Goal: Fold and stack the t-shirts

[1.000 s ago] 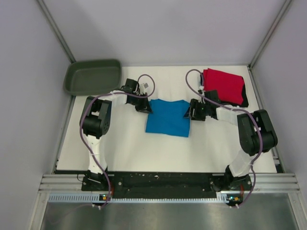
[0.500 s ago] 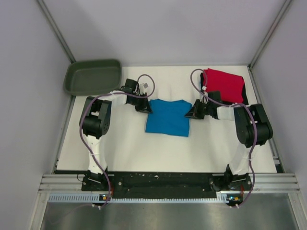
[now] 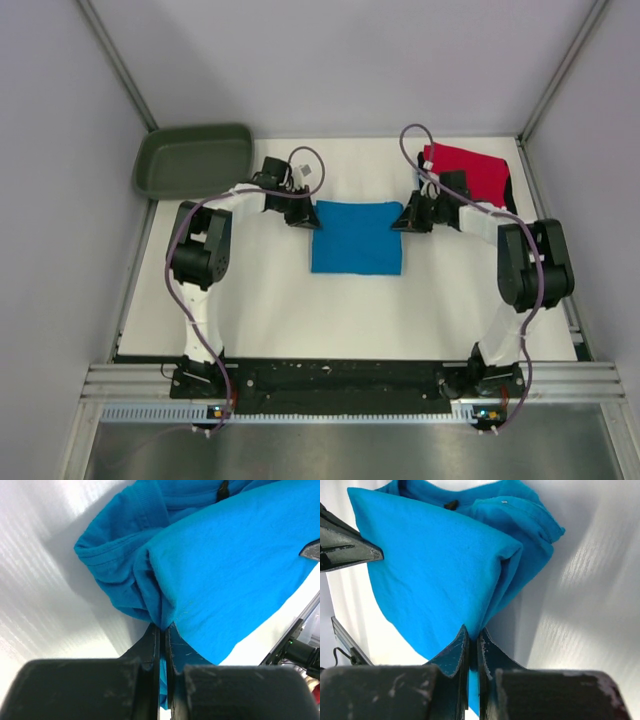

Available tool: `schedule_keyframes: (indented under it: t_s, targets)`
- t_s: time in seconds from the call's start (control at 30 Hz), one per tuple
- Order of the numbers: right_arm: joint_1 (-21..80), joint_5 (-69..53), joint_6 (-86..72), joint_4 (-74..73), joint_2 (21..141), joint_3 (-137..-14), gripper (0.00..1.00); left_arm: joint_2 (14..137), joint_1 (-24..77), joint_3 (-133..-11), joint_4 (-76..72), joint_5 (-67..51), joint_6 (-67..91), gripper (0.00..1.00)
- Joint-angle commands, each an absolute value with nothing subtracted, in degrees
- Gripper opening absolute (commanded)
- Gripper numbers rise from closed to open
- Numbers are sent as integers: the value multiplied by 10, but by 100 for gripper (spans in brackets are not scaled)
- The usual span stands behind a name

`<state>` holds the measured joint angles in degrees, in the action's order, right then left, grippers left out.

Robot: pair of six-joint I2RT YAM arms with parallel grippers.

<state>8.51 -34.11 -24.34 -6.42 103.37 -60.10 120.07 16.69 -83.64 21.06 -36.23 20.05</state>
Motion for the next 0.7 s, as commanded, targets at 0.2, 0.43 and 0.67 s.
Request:
schedule_keyframes:
  t_s: [0.2,0.43,0.67]
  targets:
    - [55,-313,-171,-170,980,-686,0,1163,181,-917,228,-374,211,0]
    - [51,-294,-149,-211,955,-722,0,1164,199,-944,236,-381,215,0]
    - [32,-295,-136,-228,946,-738,0,1165,200,-967,246,-385,224,0]
